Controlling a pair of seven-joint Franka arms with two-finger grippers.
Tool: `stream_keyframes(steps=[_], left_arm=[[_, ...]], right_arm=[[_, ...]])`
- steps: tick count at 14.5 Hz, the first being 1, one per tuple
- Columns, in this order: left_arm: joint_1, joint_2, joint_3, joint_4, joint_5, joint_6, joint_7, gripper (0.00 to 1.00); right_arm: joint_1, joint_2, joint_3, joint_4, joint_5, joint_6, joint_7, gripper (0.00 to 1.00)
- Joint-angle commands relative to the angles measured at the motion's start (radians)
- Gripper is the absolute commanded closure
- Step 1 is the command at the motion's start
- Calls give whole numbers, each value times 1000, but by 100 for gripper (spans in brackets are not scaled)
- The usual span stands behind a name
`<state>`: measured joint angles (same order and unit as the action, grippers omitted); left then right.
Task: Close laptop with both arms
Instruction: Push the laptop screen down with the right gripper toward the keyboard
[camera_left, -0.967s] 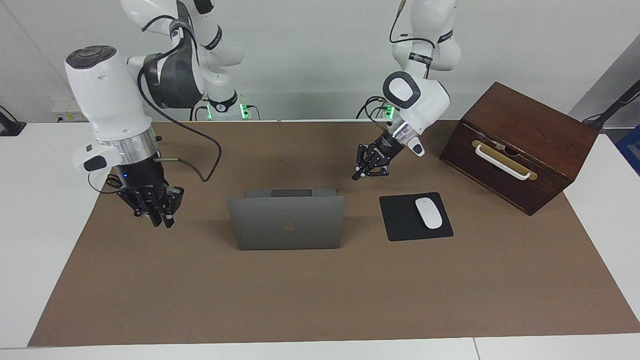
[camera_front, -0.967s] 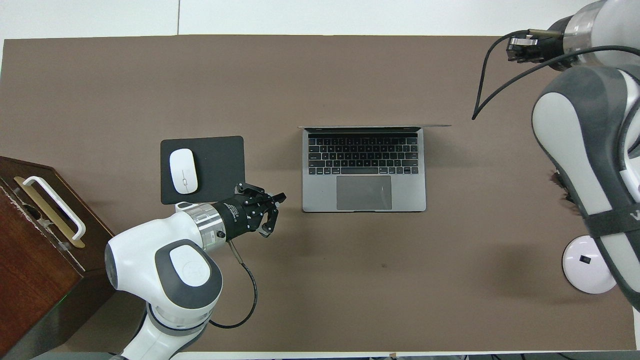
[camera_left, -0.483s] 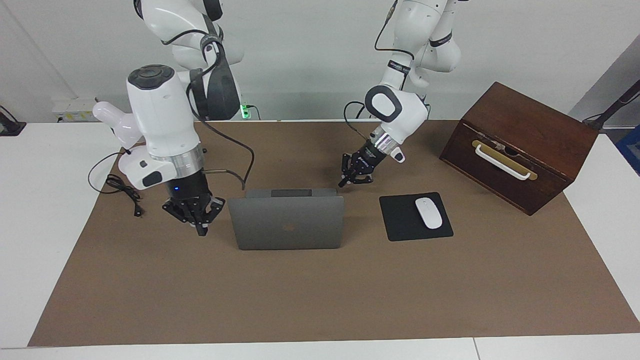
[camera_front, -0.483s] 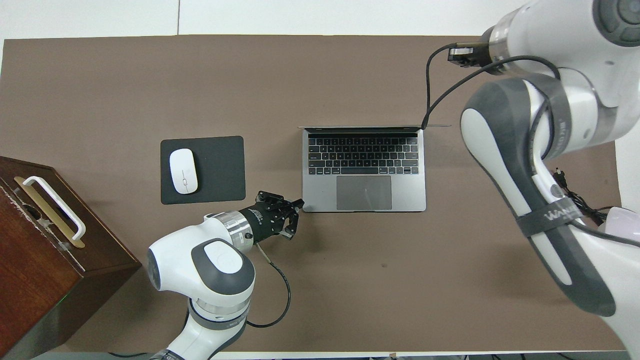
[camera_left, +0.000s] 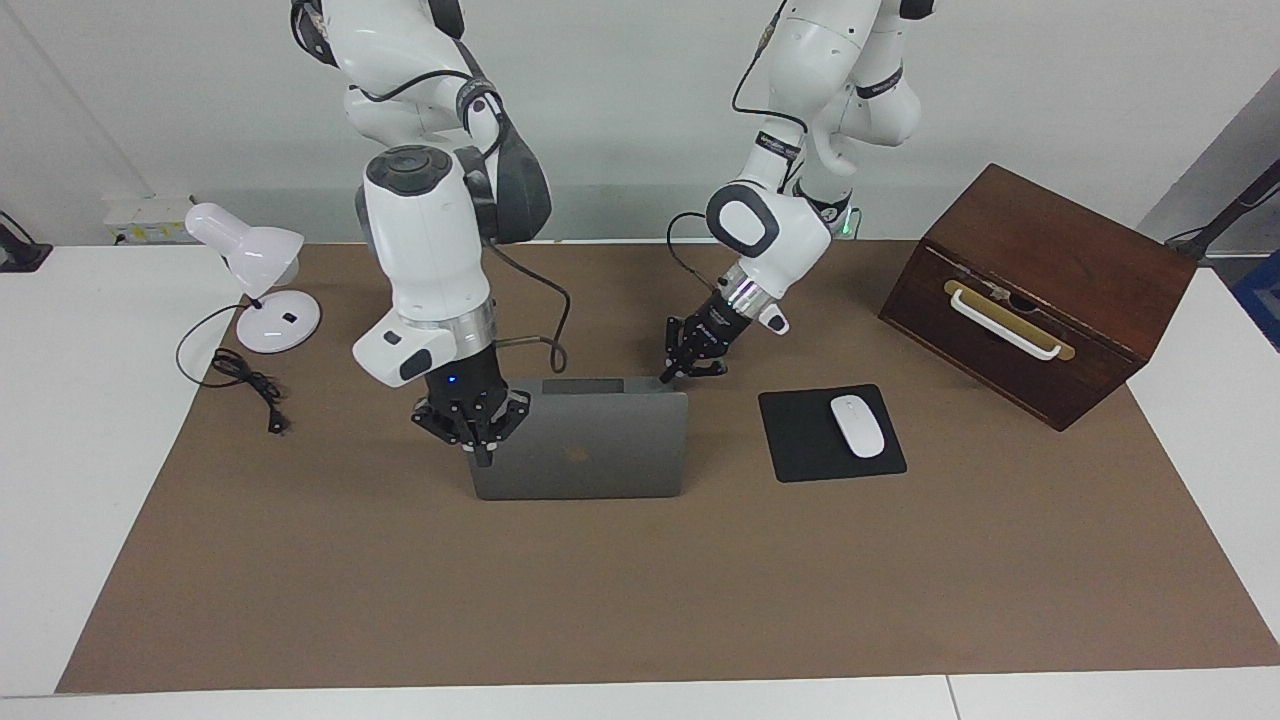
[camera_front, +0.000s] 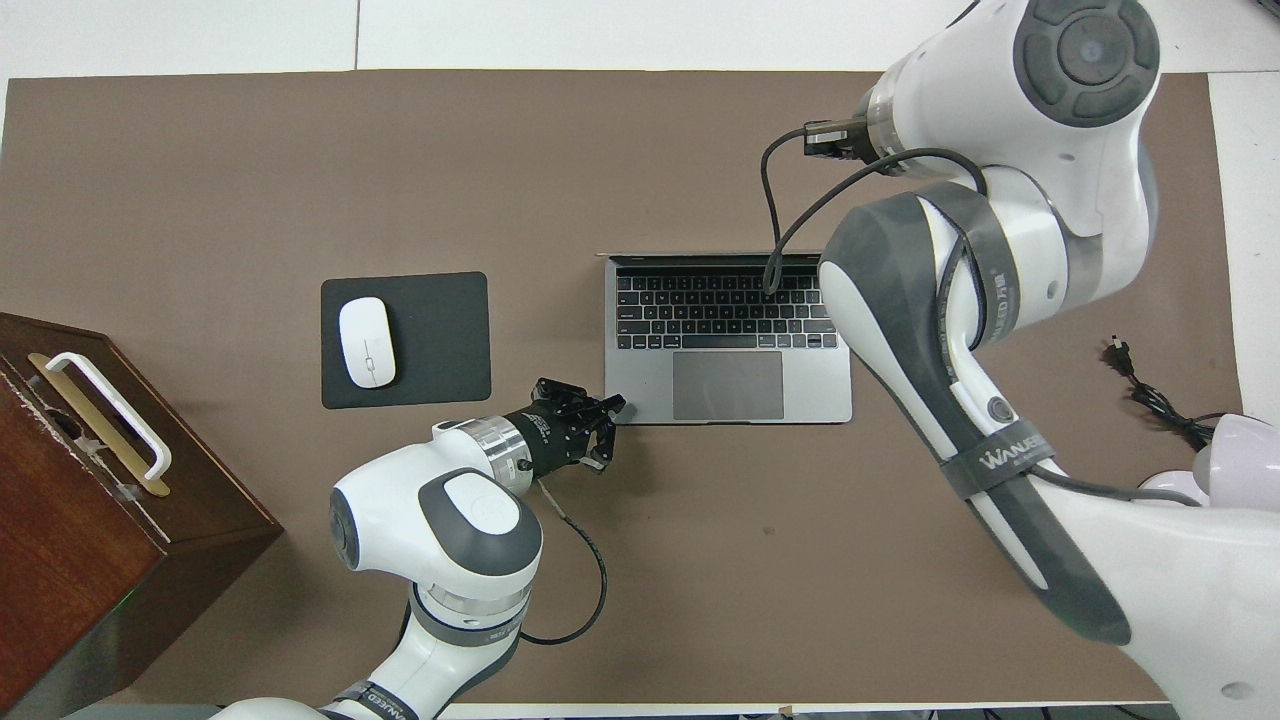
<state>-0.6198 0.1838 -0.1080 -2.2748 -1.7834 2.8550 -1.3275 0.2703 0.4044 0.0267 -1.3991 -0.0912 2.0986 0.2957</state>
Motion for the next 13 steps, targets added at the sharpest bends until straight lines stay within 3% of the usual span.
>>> stream_keyframes(steps=[1, 13], left_arm=[[-40, 43, 11, 40, -28, 44, 25, 100], [-49, 105, 11, 63, -27, 53, 31, 100]], right_arm=[[73, 13, -56, 17, -9, -18, 19, 100], [130, 2, -71, -14, 123, -149, 14, 100]])
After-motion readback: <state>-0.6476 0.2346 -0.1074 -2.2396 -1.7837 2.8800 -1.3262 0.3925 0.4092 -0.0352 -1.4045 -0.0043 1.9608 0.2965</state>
